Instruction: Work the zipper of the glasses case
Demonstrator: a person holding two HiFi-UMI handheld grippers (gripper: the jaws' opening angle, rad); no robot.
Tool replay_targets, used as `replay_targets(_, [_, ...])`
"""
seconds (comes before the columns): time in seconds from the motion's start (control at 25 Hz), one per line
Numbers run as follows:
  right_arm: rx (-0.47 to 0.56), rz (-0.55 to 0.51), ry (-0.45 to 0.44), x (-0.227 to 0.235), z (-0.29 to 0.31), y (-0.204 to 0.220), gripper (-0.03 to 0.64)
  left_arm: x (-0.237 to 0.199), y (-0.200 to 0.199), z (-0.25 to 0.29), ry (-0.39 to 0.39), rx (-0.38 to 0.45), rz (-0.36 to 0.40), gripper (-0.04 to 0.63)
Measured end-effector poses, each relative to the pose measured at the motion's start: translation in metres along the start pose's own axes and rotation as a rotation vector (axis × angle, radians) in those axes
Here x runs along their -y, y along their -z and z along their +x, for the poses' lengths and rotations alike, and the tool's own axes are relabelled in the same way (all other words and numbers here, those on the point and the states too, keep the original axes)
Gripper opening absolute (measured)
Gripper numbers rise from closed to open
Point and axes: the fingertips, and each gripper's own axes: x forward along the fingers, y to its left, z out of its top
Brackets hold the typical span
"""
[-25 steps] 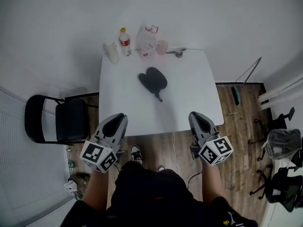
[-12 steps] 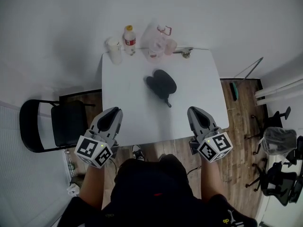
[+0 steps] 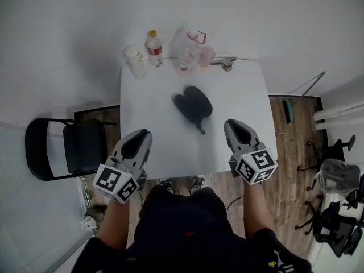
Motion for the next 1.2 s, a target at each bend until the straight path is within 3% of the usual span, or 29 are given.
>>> replay_targets(0.08, [-0.054,-0.032,-0.007,0.016,0.018,0.01,0.031,0.004,0.003,0.008,-0.012,-0.009,0.0,0.058])
replay_targets(0.16, [-0.122,-0.054,-0.022,0.03,0.04,0.027,0.162,0.007,0.008,0.014,-0.029,-0.014,-0.004,0.058])
replay_targets(0.36, [-0.289,-0.084,-0.022,0.064,0.098,0.085,0.207,0.02,0.028,0.028,-0.047,-0.047,0.017,0.058])
replay_targets(0.6, [-0.425,-0.084,0.003,0.093,0.151,0.141,0.209,0.027,0.044,0.038,-0.067,-0.08,0.025,0.058])
replay_targets(1.04, [-0.597,-0.155,0.01,0.107,0.188,0.194,0.205,0.016,0.054,0.028,-0.109,-0.108,0.014,0.058])
replay_targets(1.2, [-0.591,-0.15,0.012,0.103,0.189,0.191,0.084,0.013,0.058,0.024,-0.11,-0.114,-0.001,0.058])
